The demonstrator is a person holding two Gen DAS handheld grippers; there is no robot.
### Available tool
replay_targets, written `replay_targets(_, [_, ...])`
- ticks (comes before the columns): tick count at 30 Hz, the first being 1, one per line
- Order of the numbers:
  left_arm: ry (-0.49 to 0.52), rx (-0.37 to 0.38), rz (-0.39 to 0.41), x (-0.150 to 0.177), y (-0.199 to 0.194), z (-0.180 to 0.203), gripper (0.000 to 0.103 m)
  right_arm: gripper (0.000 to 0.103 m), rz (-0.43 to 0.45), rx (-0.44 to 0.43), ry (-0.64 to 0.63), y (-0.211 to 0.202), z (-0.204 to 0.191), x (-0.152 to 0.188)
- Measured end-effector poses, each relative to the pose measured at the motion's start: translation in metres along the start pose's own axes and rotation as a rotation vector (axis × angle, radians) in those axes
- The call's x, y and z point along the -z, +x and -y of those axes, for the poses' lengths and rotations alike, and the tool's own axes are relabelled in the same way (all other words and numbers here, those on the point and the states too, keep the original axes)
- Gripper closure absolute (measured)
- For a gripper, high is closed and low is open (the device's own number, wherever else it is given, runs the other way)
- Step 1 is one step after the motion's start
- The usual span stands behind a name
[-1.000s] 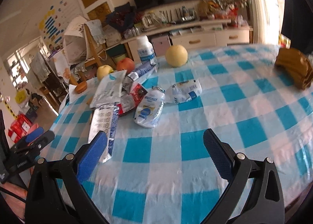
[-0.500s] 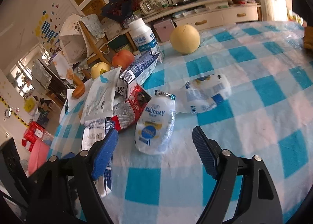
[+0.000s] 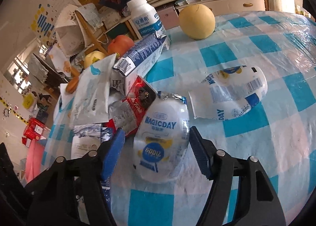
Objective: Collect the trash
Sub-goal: 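Grasp the long white printed snack packet with left tool while right grasps a MAGICDAY bottle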
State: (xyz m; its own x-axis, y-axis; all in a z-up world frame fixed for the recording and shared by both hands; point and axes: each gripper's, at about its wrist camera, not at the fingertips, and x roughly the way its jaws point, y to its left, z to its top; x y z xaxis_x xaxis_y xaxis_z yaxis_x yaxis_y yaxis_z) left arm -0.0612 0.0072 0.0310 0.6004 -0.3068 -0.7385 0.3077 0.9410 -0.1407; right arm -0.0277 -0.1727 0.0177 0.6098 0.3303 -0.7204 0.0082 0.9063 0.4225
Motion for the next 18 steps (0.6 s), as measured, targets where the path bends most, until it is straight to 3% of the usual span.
replay_targets(3, [0.018, -0.004, 0.007, 0.001, -0.001, 0.001, 0.055, 0.034, -0.006, 0.022, -0.017, 0.002, -0.002, 0.001])
replay_targets(5, [0.032, -0.010, 0.000, 0.002, -0.001, 0.002, 0.042, 0.032, -0.006, 0.053, -0.030, 0.001, -0.003, 0.001])
replay_targets(6, [0.033, -0.023, -0.009, 0.003, 0.001, 0.002, 0.029, 0.031, -0.008, 0.064, -0.032, 0.003, -0.004, 0.000])
replay_targets(7, [0.029, -0.028, -0.014, 0.004, 0.003, 0.001, 0.024, 0.030, -0.008, 0.085, -0.036, 0.001, -0.003, -0.001])
replay_targets(10, [0.034, -0.016, -0.024, 0.003, 0.006, 0.003, 0.024, 0.030, 0.002, 0.106, -0.049, -0.002, -0.002, -0.004])
replay_targets(18, [0.094, -0.106, -0.113, 0.004, 0.028, 0.015, 0.023, 0.029, -0.026, 0.092, -0.070, 0.005, -0.006, -0.005])
